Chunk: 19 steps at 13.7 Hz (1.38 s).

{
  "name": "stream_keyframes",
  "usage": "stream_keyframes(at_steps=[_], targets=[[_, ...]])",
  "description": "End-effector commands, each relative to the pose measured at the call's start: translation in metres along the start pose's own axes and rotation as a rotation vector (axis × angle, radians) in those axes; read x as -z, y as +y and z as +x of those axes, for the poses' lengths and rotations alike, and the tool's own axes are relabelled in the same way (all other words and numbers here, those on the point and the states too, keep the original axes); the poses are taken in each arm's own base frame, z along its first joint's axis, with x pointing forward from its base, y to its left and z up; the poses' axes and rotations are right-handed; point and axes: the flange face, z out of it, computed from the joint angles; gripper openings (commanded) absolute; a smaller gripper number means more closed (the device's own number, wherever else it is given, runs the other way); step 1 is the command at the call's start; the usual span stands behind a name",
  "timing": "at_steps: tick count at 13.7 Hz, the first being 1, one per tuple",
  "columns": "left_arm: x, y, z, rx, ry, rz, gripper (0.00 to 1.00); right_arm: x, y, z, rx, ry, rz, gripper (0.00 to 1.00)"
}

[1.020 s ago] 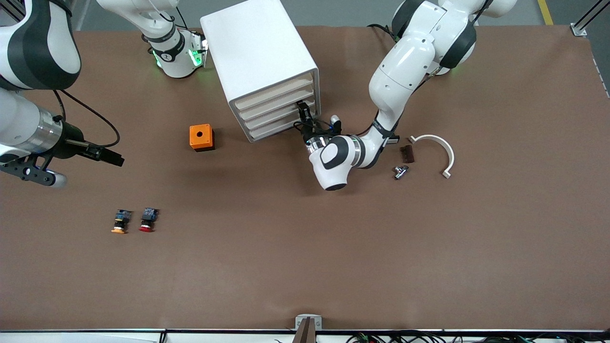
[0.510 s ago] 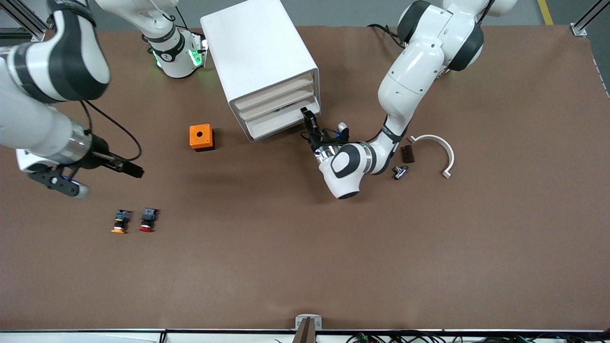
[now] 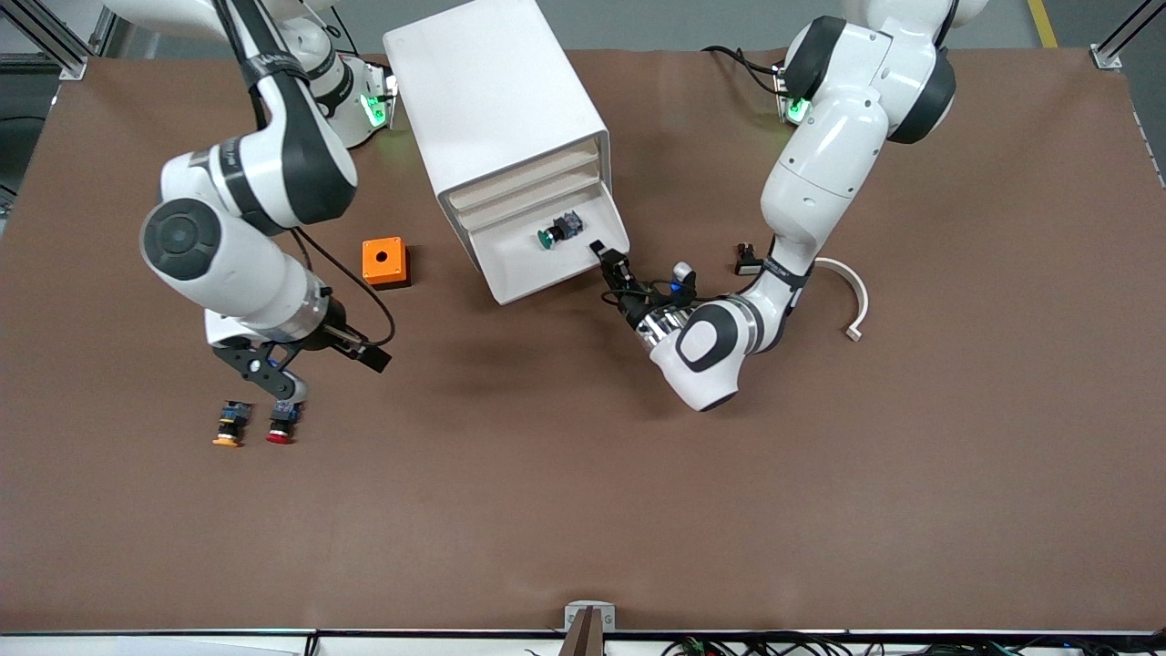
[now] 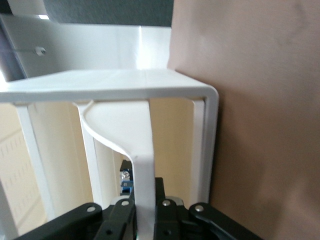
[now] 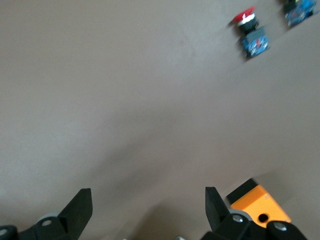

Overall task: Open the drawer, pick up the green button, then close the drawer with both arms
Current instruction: 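Reach the right gripper into the drawer while the left gripper releases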

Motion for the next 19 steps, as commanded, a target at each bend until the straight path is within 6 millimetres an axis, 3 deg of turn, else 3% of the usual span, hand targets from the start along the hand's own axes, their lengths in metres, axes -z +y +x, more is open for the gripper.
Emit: stream_keyframes(at_steps=[1,4,5,6,8,9,13,15,17,19], targets=[[0.028,-0.001,-0.004,-0.007,-0.084,-0.019,0.14,-0.008,-0.031,-0.031,-0.048,0.005,0.006,1.0],[0.042,0.001,-0.003,-0.008,-0.121,-0.04,0.17,-0.023,-0.061,-0.071,-0.093,0.009,0.011,1.0],[0.044,0.0,-0.004,-0.012,-0.127,-0.049,0.22,-0.029,-0.069,-0.085,-0.099,0.007,0.006,1.0],[0.045,-0.001,-0.004,-0.016,-0.131,-0.052,0.37,-0.038,-0.08,-0.102,-0.117,0.005,0.001,1.0],[0.05,-0.003,-0.005,-0.022,-0.142,-0.061,0.87,-0.058,-0.096,-0.132,-0.162,0.005,-0.01,1.0],[0.056,-0.006,-0.008,-0.032,-0.162,-0.084,1.0,-0.068,-0.103,-0.148,-0.179,0.006,-0.014,1.0],[0.091,-0.033,-0.024,-0.286,-0.201,-0.146,1.0,-0.087,-0.122,-0.204,-0.208,0.013,-0.042,1.0],[0.105,-0.044,-0.026,-0.407,-0.206,-0.174,1.0,-0.1,-0.123,-0.221,-0.239,0.012,-0.066,1.0],[0.119,-0.058,-0.024,-0.53,-0.205,-0.202,1.0,-0.116,-0.123,-0.252,-0.266,0.014,-0.08,1.0],[0.133,-0.089,-0.024,-0.709,-0.168,-0.256,1.0,-0.121,-0.127,-0.275,-0.296,0.02,-0.067,1.0]])
